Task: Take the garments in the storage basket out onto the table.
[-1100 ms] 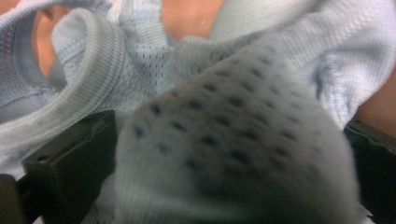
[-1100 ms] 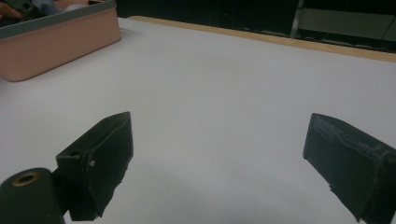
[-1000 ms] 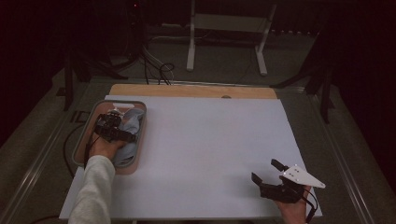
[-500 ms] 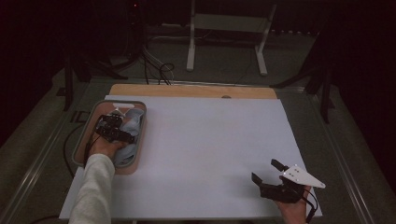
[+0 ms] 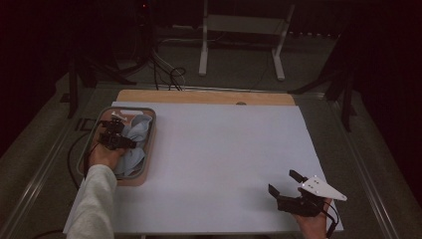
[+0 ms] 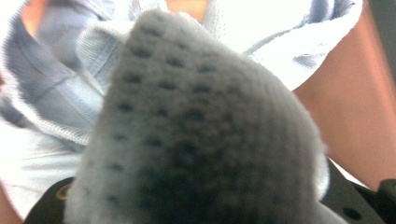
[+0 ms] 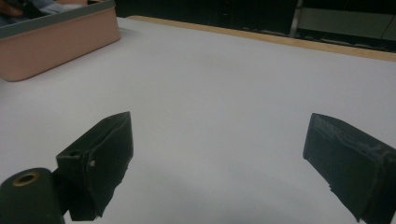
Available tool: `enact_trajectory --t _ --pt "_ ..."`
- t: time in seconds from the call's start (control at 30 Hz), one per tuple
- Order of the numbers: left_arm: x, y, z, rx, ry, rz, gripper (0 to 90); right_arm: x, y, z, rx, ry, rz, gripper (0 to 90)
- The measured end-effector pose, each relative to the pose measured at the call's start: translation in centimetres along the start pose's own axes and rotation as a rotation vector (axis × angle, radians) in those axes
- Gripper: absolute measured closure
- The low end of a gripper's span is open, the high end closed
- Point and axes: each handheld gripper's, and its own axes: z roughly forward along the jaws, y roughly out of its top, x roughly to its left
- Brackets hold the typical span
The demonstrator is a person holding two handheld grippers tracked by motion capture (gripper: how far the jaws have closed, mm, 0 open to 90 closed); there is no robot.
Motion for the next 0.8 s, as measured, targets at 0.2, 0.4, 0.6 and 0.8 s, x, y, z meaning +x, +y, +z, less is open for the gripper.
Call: enact_trajectory --t 0.2,0.4,0.6,0.8 --pt "0.4 -0.3 -1.3 -0.059 -0.024 -0.013 66.3 0.0 0.0 0.0 -0.001 0.0 0.0 8.7" --pt "0.5 -0.6 -2.5 -0.12 -0.041 -0.017 66.2 0.0 0.0 0.0 -0.001 0.001 -0.001 8.7" --pt "0.6 -0.8 -3.8 -0.163 -0.053 -0.002 66.3 0.0 0.0 0.0 0.0 0.001 -0.002 8.7" --pt "0.3 -0.7 -4.6 -0.199 -0.063 0.016 66.1 0.0 0.0 0.0 0.0 0.002 -0.002 8.7"
